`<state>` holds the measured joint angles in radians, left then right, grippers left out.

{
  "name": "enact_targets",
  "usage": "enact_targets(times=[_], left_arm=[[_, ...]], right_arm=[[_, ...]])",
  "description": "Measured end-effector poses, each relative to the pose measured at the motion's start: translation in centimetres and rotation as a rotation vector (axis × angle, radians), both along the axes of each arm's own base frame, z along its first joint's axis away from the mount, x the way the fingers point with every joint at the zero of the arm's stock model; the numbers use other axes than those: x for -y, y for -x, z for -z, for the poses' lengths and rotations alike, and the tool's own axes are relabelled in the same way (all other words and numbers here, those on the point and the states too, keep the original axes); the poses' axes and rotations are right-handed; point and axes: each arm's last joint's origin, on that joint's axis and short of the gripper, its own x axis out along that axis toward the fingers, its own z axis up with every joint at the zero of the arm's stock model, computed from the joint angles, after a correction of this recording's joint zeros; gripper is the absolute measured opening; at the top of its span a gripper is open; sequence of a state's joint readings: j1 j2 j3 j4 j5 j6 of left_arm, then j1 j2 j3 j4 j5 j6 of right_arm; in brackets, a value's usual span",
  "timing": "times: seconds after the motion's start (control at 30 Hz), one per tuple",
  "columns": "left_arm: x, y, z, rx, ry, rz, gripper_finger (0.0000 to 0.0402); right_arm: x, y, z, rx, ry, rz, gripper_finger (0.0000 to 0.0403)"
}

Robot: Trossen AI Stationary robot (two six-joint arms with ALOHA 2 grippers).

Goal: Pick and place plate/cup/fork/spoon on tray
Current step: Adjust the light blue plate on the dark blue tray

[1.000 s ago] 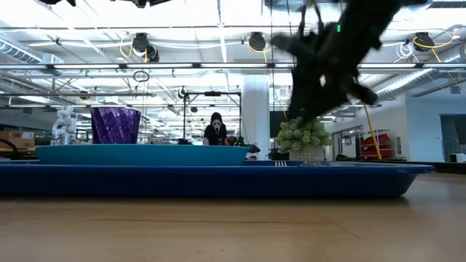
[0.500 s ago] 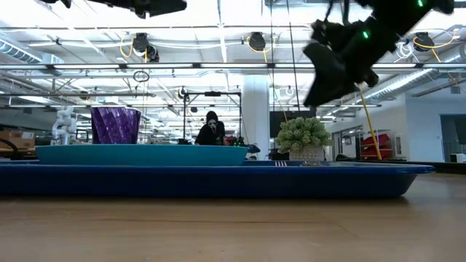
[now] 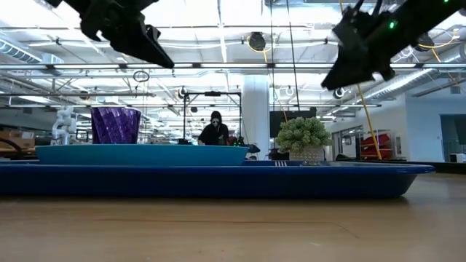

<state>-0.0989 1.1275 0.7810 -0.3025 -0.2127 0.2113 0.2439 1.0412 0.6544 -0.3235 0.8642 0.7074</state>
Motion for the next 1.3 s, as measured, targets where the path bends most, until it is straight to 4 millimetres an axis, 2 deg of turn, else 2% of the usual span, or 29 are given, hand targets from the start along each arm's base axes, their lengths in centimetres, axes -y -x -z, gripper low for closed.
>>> enact_targets(times=[0.13, 0.3, 0.53, 0.7, 1.03, 1.3], left_arm=[[1.9, -0.6, -0.4, -0.167, 0.009, 0.006, 0.0097], [4.1, -0.2, -0.2, -0.388, 0.057, -0.03, 0.0097], [6.3, 2.0, 2.2, -0.668, 0.155, -0.168, 0.0097], [6.5, 2.8, 3.9, -0.807, 0.193, -0.283, 0.0097], [6.3, 2.3, 8.4, -0.947, 0.117, -0.283, 0.0097], [6.3, 1.1, 9.2, -0.88, 0.135, -0.221, 0.0097]], right_arm=[[0.0, 0.4, -1.5, 0.078, 0.017, -0.038, 0.0105], [-0.3, 0.4, -1.9, 0.088, 0.039, -0.074, 0.0105], [-0.3, 0.3, -2.2, 0.107, 0.054, -0.087, 0.0105], [-0.4, 0.1, -2.5, 0.133, 0.061, -0.098, 0.0105], [-0.7, -0.5, -3.6, 0.193, 0.092, -0.182, 0.0105], [-0.7, -0.5, -3.6, 0.182, 0.108, -0.189, 0.0105]])
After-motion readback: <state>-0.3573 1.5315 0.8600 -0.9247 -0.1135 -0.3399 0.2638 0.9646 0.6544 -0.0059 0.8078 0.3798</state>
